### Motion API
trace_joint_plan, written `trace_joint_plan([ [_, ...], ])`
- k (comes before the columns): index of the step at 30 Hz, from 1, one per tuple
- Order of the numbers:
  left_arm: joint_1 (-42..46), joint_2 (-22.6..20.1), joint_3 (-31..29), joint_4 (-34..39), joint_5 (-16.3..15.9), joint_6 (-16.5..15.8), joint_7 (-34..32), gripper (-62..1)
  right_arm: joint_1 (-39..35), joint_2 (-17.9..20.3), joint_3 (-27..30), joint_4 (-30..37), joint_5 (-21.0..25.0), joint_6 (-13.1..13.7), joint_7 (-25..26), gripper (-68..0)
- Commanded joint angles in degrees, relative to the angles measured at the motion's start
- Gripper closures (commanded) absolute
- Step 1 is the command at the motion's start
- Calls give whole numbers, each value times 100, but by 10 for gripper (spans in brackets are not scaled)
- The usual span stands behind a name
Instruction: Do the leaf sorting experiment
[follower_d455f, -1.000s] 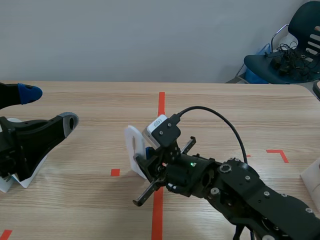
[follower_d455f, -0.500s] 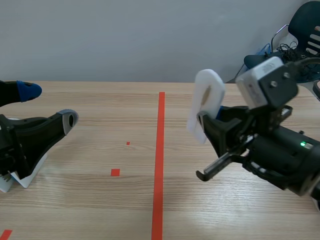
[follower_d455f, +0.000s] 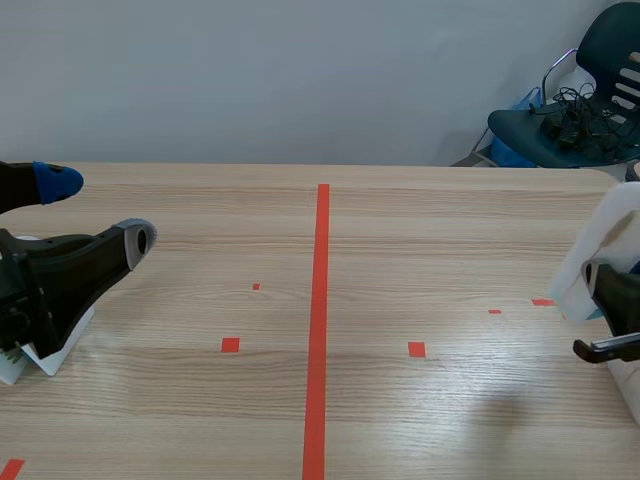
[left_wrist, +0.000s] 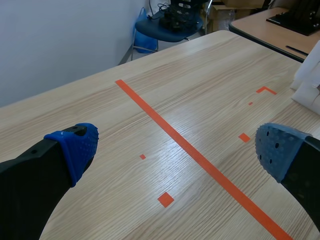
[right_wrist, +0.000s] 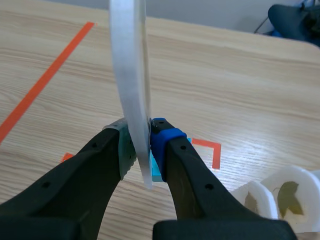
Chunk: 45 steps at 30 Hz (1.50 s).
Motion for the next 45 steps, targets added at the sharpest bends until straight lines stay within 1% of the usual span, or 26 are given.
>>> trace_joint_plan([
  [1,-17,-31,11,140,-79,13,-81,-623,345,13,-83,-365,46,2,70,-50],
  [5,-17,-31,11,140,-76,13,-81,-623,973,15,-83,-1364,46,2,114,-50],
  [9,-17,-31,11,140,-76,13,-81,-623,1443,31,-81,-2256,44,0,348,-50],
  [11,-17,-31,11,140,-76,13,-81,-623,1582,46,-81,-2516,42,2,411,-50],
  [13,-17,-28,11,140,-76,13,-81,-623,1628,46,-81,-2634,37,-4,439,-50],
  [14,-17,-28,11,140,-76,13,-81,-623,1633,46,-81,-2640,37,-33,457,-51],
  [16,-17,-28,11,140,-76,13,-81,-623,1622,44,-81,-2643,37,-184,455,-55],
  [17,-17,-28,11,140,-76,13,-81,-623,1622,44,-81,-2643,37,-262,452,-67],
  [19,-17,-28,11,140,-76,13,-81,-623,1617,48,-81,-2643,37,-323,452,-125],
  [22,-17,-28,11,140,-76,13,-81,-623,1617,107,-81,-2627,39,-291,459,-238],
  [24,-17,-28,11,140,-76,13,-79,-623,1617,151,-61,-2542,37,-254,501,-289],
  [26,-17,-28,11,140,-76,13,-81,-623,1615,212,15,-2367,39,-223,496,-309],
  [28,-17,-28,11,140,-76,13,-81,-623,1585,258,146,-2083,42,-101,481,-327],
  [31,-17,-24,11,140,-76,11,-81,-623,1451,313,378,-1449,48,175,402,-362],
  [33,-17,-17,11,140,-79,11,-81,-623,1305,334,498,-918,92,223,299,-391],
  [36,-17,-15,11,140,-79,11,-103,-623,1054,426,597,-55,280,269,-35,-460],
  [41,-17,-15,11,140,-79,11,-103,-623,446,702,603,1263,310,310,-173,-601],
  [44,-17,-17,11,140,-79,11,-103,-623,-9,879,603,1906,640,313,-273,-671],
  [45,-17,-17,11,140,-79,11,-103,-623,-157,942,603,2072,719,313,-343,-679],
])
